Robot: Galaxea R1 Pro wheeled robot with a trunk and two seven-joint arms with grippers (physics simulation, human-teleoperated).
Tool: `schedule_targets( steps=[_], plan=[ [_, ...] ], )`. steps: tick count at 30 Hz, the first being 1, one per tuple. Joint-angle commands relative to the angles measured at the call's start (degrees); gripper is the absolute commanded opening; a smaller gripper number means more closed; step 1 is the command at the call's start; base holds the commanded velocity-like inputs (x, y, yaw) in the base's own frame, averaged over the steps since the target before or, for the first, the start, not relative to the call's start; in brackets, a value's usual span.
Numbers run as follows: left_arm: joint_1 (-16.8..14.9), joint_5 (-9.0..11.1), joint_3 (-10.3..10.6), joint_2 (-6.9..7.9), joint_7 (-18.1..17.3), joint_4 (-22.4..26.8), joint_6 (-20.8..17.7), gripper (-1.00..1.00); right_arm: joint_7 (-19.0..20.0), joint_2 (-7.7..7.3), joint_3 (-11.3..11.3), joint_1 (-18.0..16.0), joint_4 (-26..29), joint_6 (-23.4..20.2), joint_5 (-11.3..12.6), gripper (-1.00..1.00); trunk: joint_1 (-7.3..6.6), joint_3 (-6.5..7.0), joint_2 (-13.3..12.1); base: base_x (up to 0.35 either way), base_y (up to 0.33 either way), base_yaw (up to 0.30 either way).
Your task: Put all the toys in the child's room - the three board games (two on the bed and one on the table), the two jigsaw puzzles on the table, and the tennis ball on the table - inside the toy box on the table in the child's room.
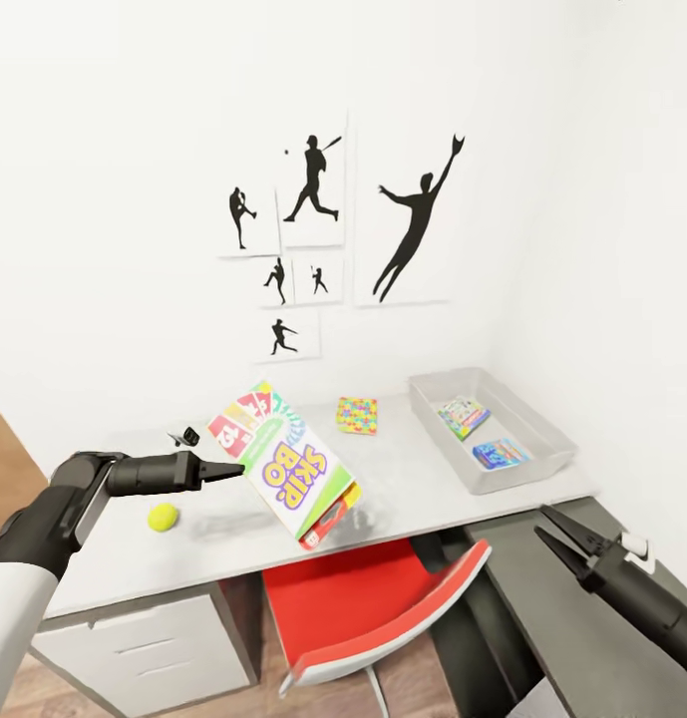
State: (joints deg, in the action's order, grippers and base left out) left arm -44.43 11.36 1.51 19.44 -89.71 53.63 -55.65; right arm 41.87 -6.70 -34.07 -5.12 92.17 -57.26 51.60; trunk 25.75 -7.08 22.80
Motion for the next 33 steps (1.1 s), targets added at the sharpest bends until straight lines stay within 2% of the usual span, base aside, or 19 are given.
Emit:
schedule_targets(
  steps=[1, 6, 10, 14, 20, 27, 28, 30, 31, 33],
  plan=[
    [-0.04, 0.15, 0.16, 0.08, -0.29, -0.01, -0.61, -1.0, 0.92, 0.02, -0.09, -0.07, 0.03, -0.24, -0.25, 1.0, 0.04, -0.1, 0.12, 0.0, 0.28, -0.126],
    [-0.04, 0.15, 0.16, 0.08, -0.29, -0.01, -0.54, -1.0, 3.24, 0.01, -0.12, -0.07, 0.04, -0.09, -0.31, 1.0, 0.04, -0.06, 0.12, 0.0, 0.28, -0.037],
    [-0.04, 0.15, 0.16, 0.08, -0.29, -0.01, -0.43, -1.0, 3.64, -0.08, -0.12, -0.06, 0.1, -0.05, -0.35, 1.0, 0.04, -0.05, 0.12, 0.046, 0.245, -0.001],
    [0.03, 0.17, 0.14, 0.08, -0.29, -0.01, -0.3, -1.0, 3.72, -0.35, -0.16, 0.0, 0.11, -0.11, -0.36, 1.0, 0.04, -0.04, 0.12, 0.103, 0.08, -0.026],
    [0.05, 0.23, 0.15, 0.08, -0.29, 0.03, -0.25, -1.0, 3.92, -0.62, -0.33, 0.0, 0.11, -0.13, -0.36, 1.0, 0.04, 0.1, 0.12, 0.062, 0.009, -0.223],
    [-0.48, 0.16, -0.12, -0.39, -0.29, 0.47, -1.55, -1.0, 3.92, -0.9, -3.53, 0.02, 0.11, -0.93, -0.3, 1.0, 0.04, 0.31, 0.12, 0.005, 0.0, -0.269],
    [-1.17, 0.12, -0.12, -0.71, -0.29, 0.48, -2.47, -1.0, 3.92, -0.92, -3.76, 0.02, 0.11, -0.99, -0.29, 1.0, 0.04, 0.34, 0.12, 0.001, 0.0, -0.271],
    [-3.46, -0.01, -0.08, -2.3, -0.29, 0.4, -3.67, -1.0, 3.72, -0.93, -3.78, -0.14, 0.11, -0.9, -0.31, 1.0, 0.04, 0.4, 0.12, 0.0, 0.0, -0.271],
    [-5.57, -0.21, -0.05, -3.63, -0.29, -0.25, -4.1, -1.0, 3.52, -0.99, -3.71, -0.5, 0.11, -0.87, -0.34, 1.0, 0.04, 0.43, 0.12, 0.0, 0.0, -0.272],
    [-8.41, -0.4, -0.1, -4.6, -0.17, -3.12, -4.35, -1.0, 3.39, -1.29, -3.72, -0.79, 0.11, -0.85, -0.35, 1.0, 0.04, 0.49, 0.12, 0.0, 0.0, -0.268]
  ],
)
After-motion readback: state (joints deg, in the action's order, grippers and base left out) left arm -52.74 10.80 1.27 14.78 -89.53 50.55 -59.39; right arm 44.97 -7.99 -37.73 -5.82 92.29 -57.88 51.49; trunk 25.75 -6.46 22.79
